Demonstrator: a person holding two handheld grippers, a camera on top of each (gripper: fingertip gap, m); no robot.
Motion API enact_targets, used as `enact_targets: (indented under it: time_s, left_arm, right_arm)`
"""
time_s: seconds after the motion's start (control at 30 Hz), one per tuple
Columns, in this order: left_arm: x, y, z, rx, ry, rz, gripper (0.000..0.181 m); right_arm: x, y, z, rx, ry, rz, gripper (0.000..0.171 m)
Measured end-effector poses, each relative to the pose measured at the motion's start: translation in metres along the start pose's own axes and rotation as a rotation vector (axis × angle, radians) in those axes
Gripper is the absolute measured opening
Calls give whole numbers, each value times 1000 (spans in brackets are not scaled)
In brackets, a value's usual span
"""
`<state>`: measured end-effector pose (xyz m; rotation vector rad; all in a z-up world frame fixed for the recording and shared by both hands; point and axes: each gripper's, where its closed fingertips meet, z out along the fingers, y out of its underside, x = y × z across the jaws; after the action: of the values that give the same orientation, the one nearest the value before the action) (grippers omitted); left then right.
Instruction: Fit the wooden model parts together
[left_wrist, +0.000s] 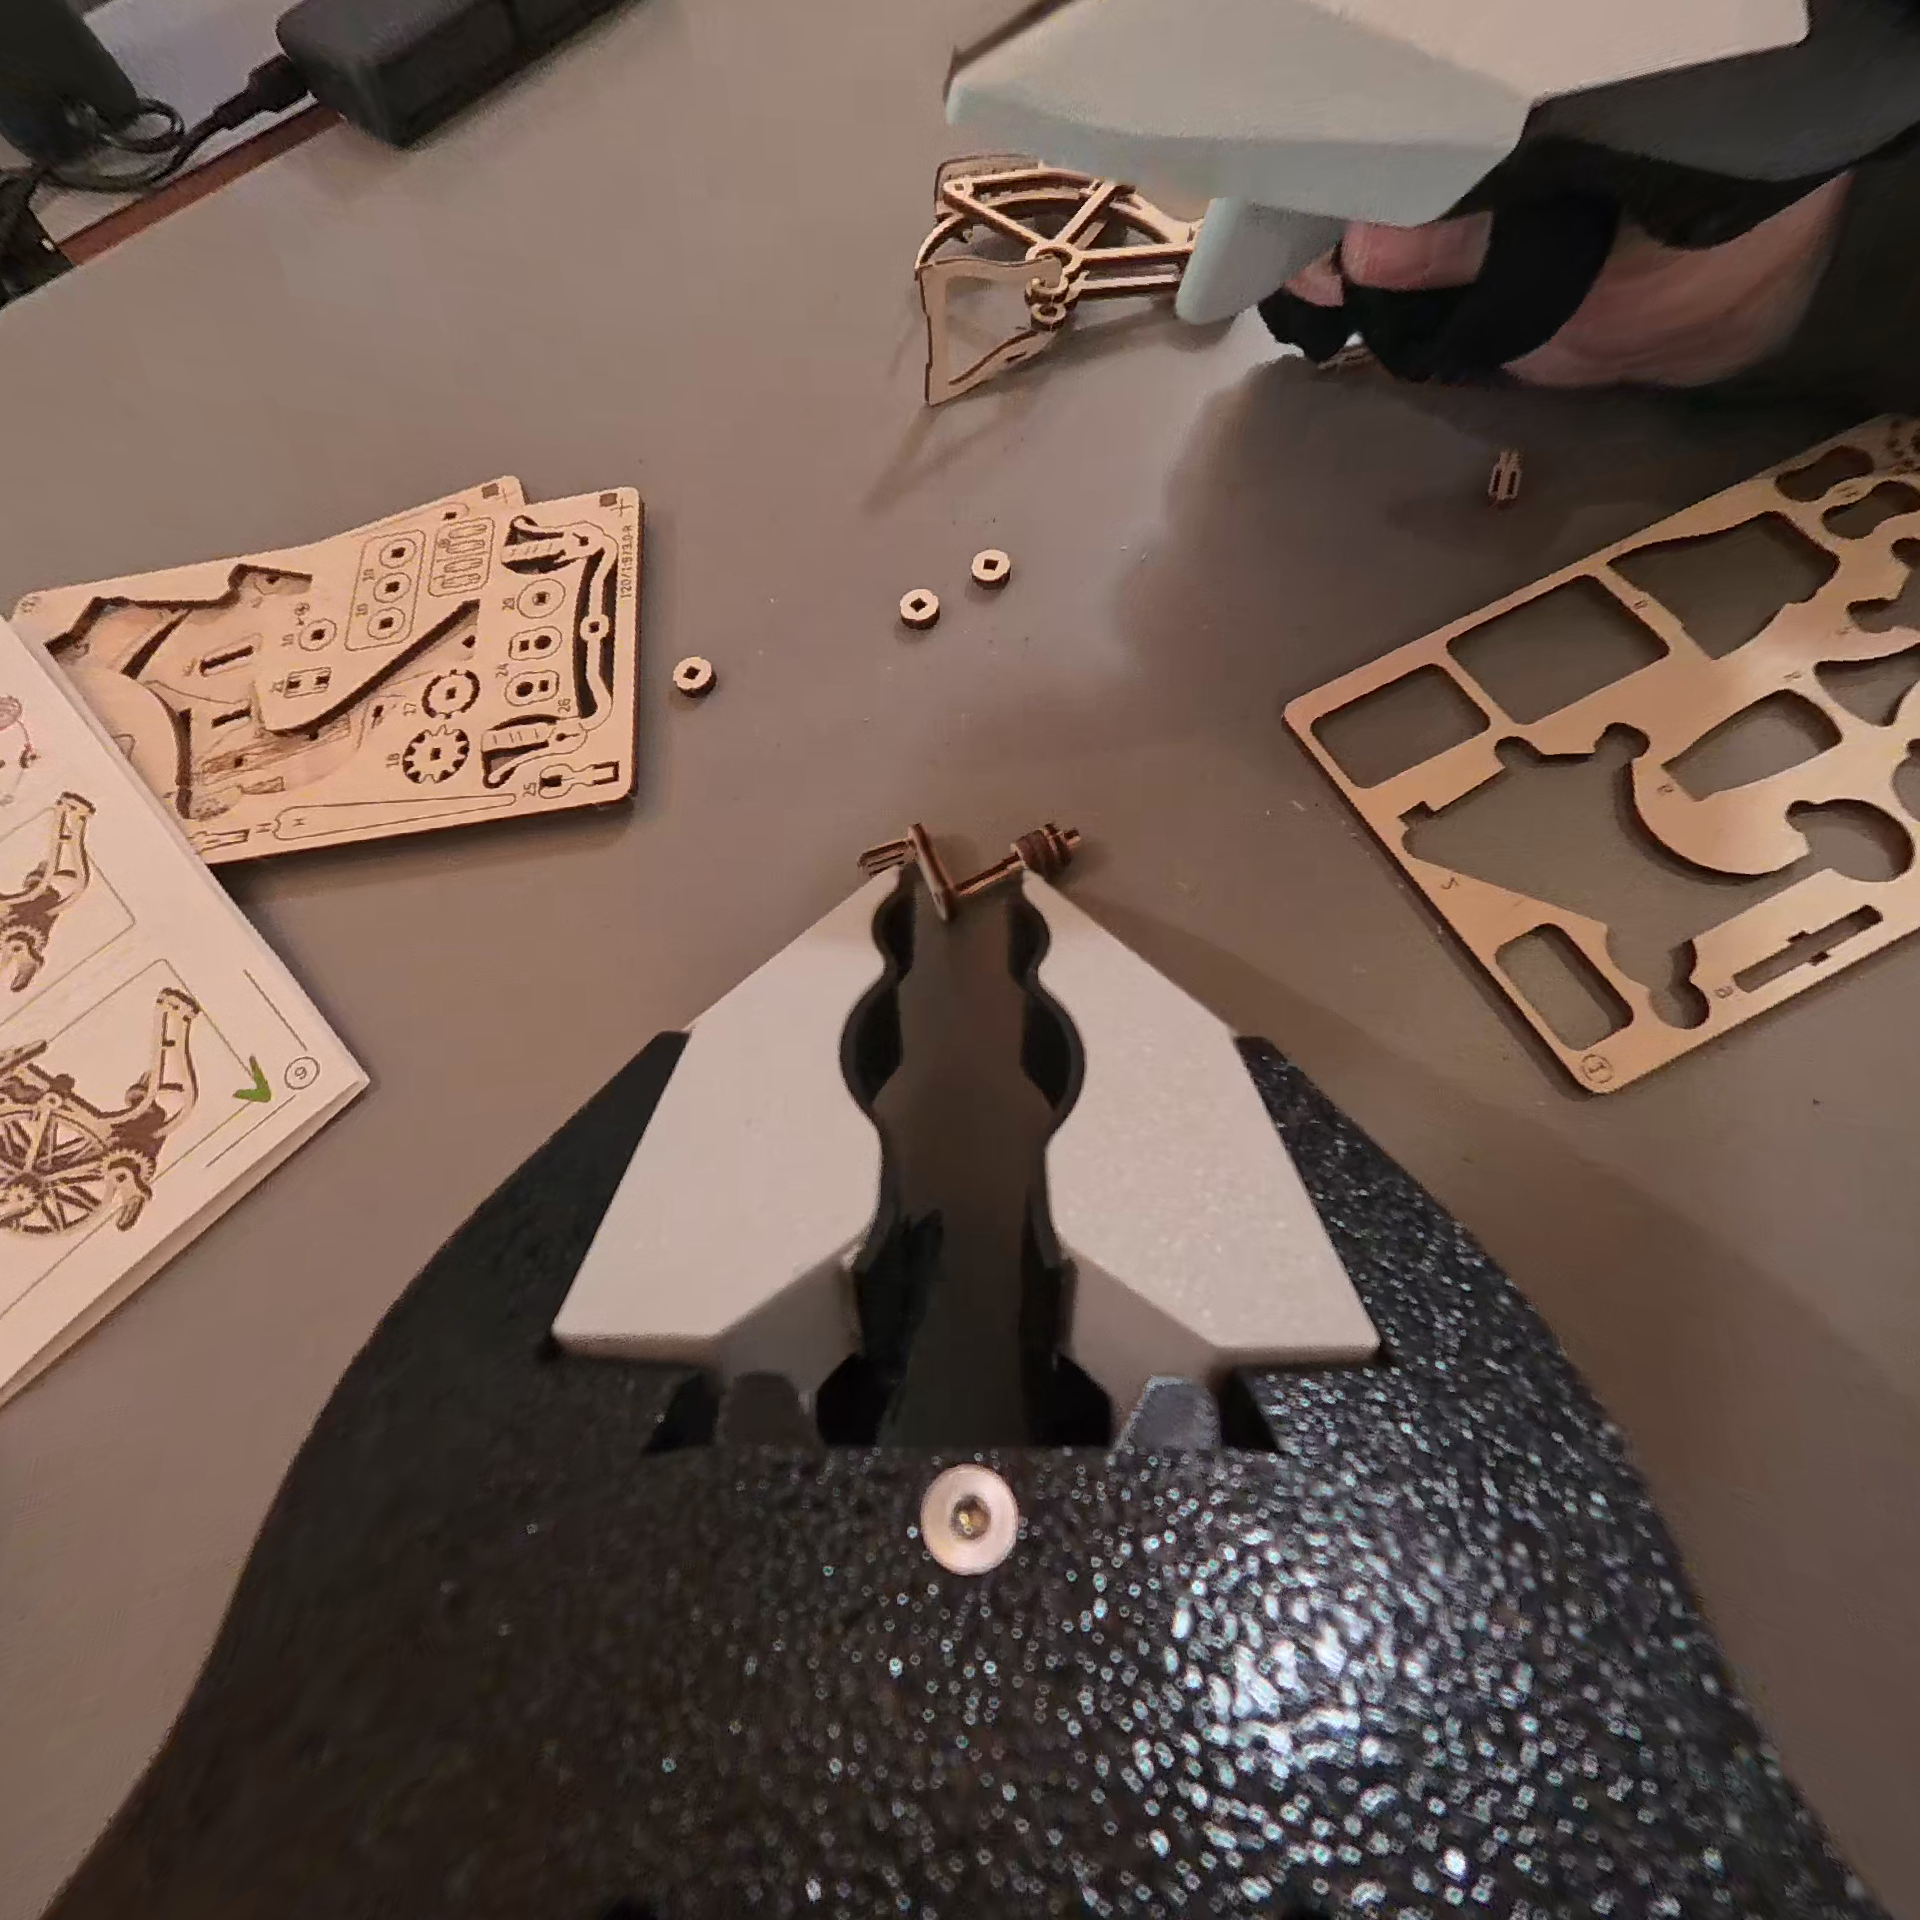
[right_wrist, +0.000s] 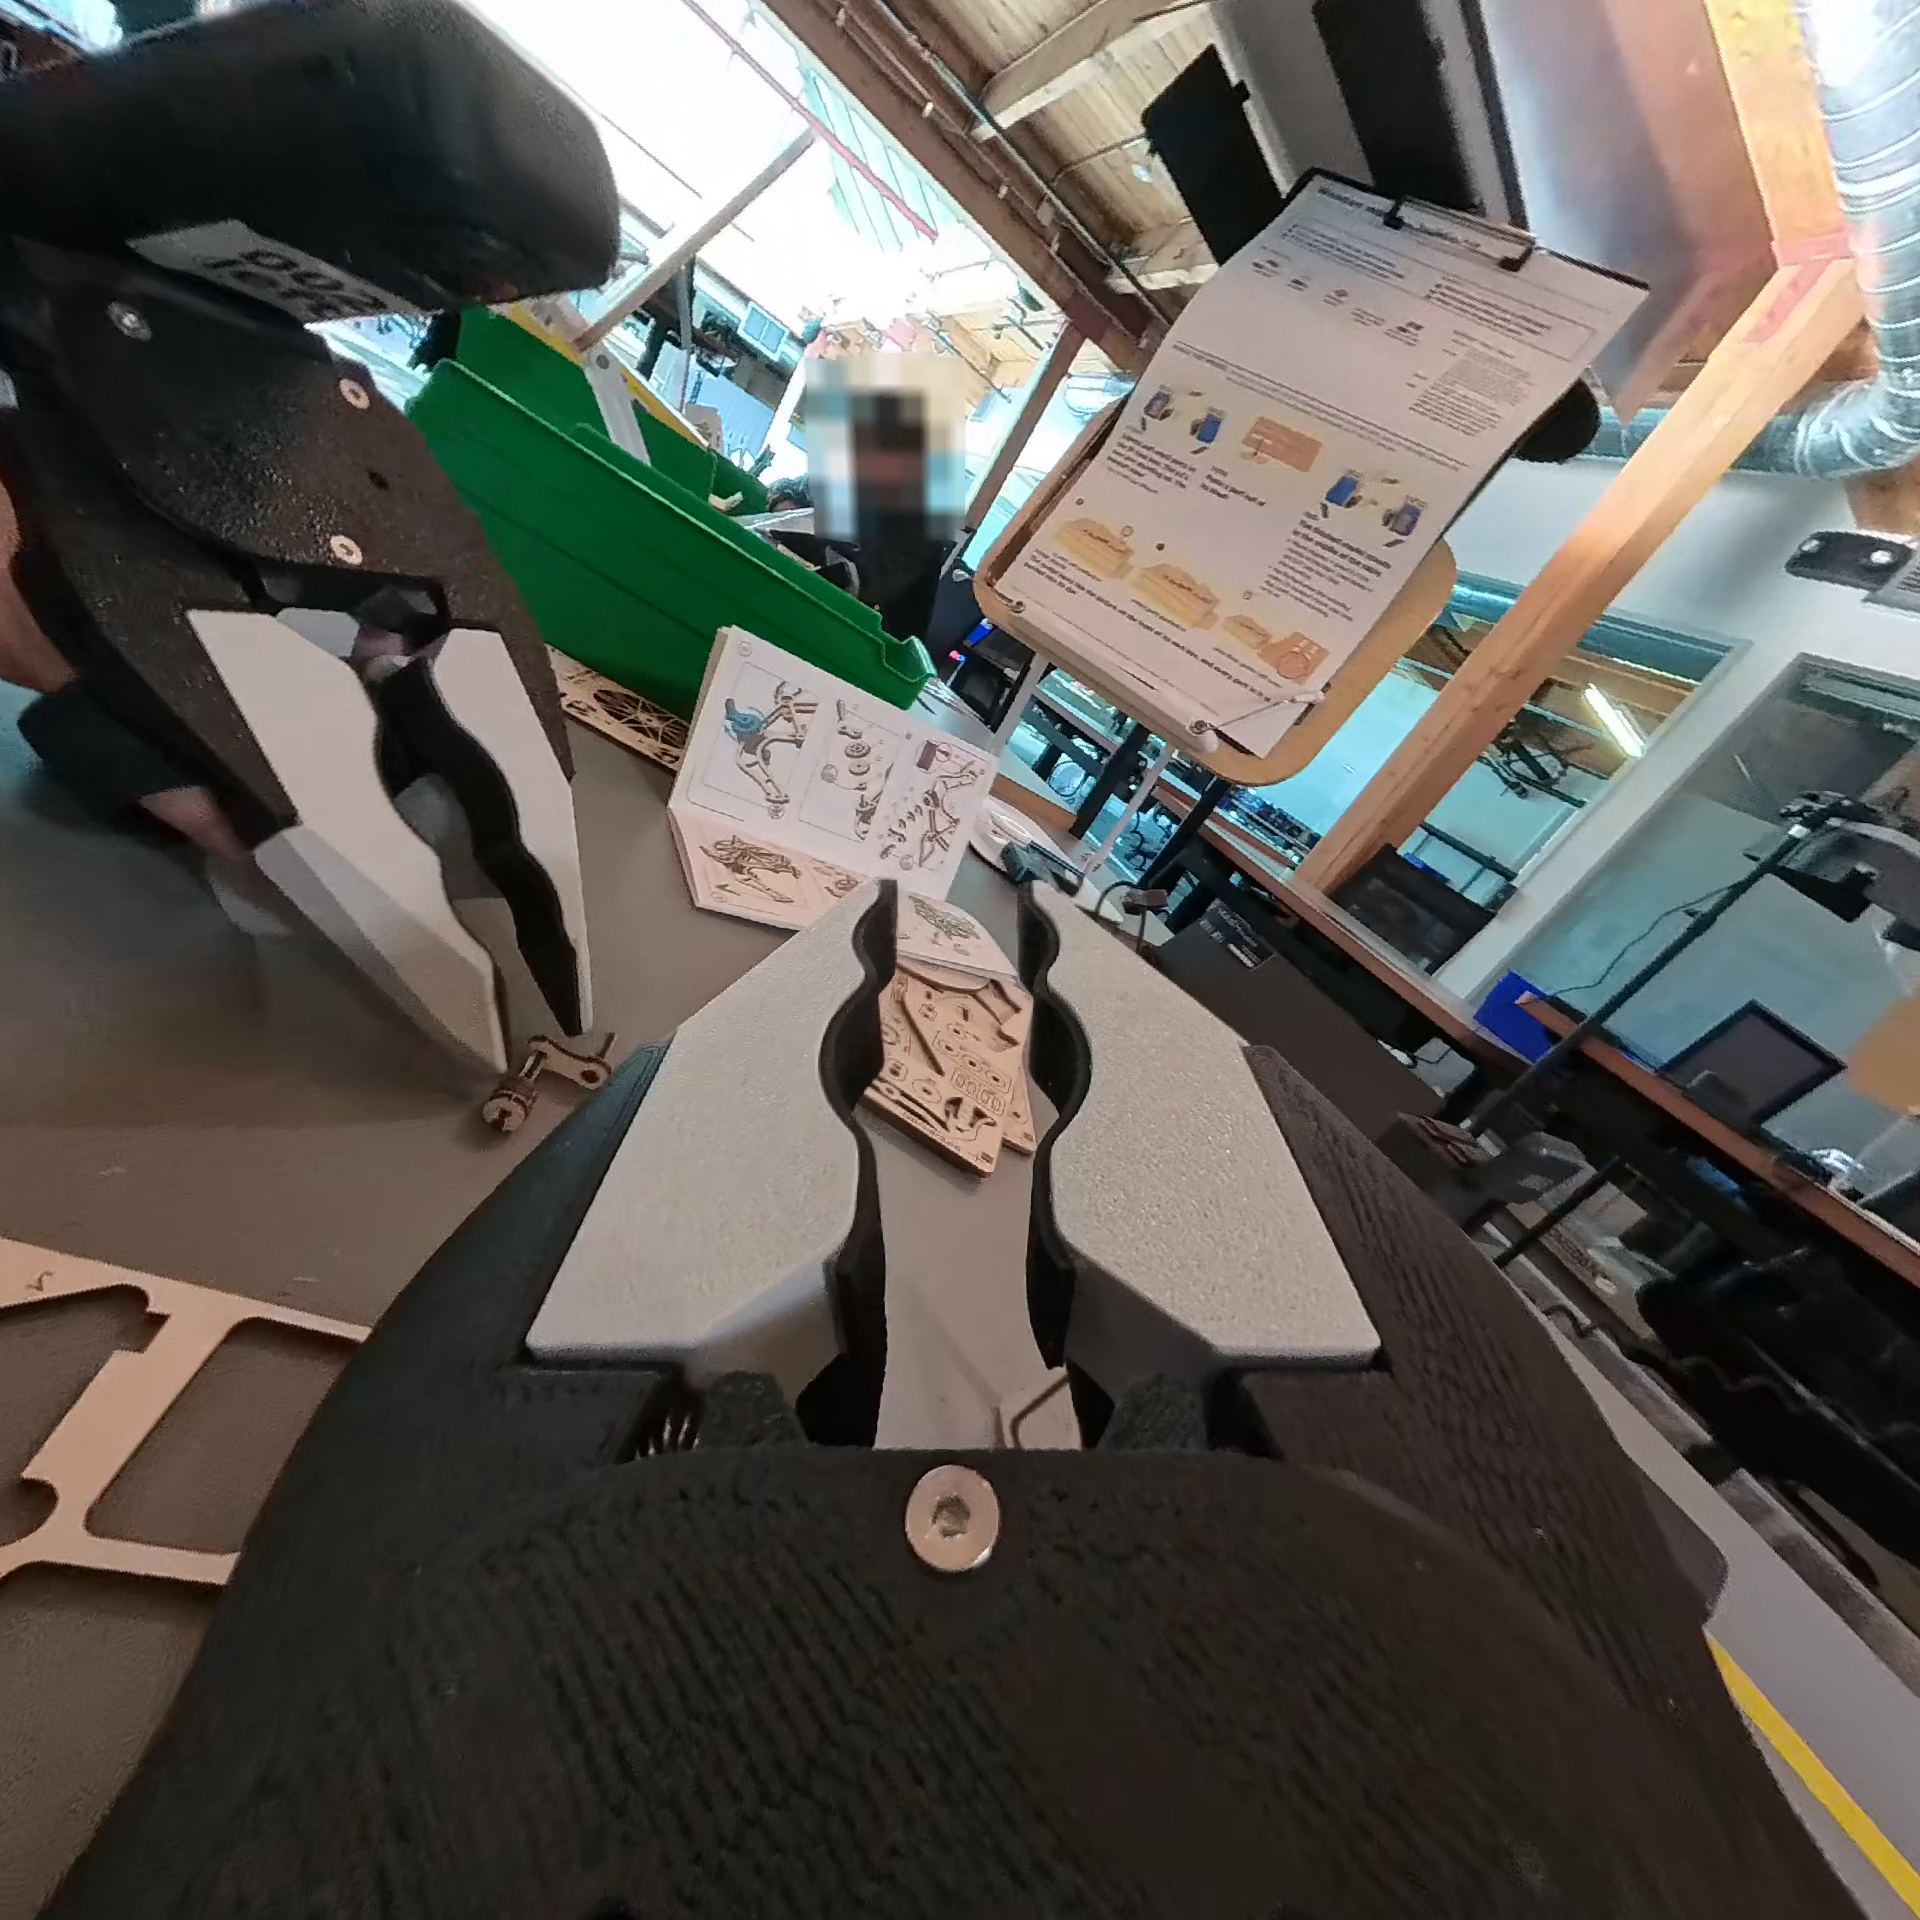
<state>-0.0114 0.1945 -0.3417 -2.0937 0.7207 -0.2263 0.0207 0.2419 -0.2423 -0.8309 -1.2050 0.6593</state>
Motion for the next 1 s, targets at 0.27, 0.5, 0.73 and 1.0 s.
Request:
enact_targets:
  time_s: [0.27, 0.5, 0.73, 1.0]
  left_arm:
    - [-6, -2, 1, 15, -10, 51, 1]
    - [-17, -49, -36, 411, 43, -11, 0]
    - [9, -53, -50, 517, 191, 168, 0]
    - [33, -48, -53, 509, 343, 214, 0]
  right_arm:
    - [-8, 1, 0, -25, -16, -62, 21]
    - [-30, -5, 2, -10, -104, -132, 23]
    - [-41, -25, -5, 105, -293, 164, 14]
    - [-69, -32, -16, 83, -564, 286, 23]
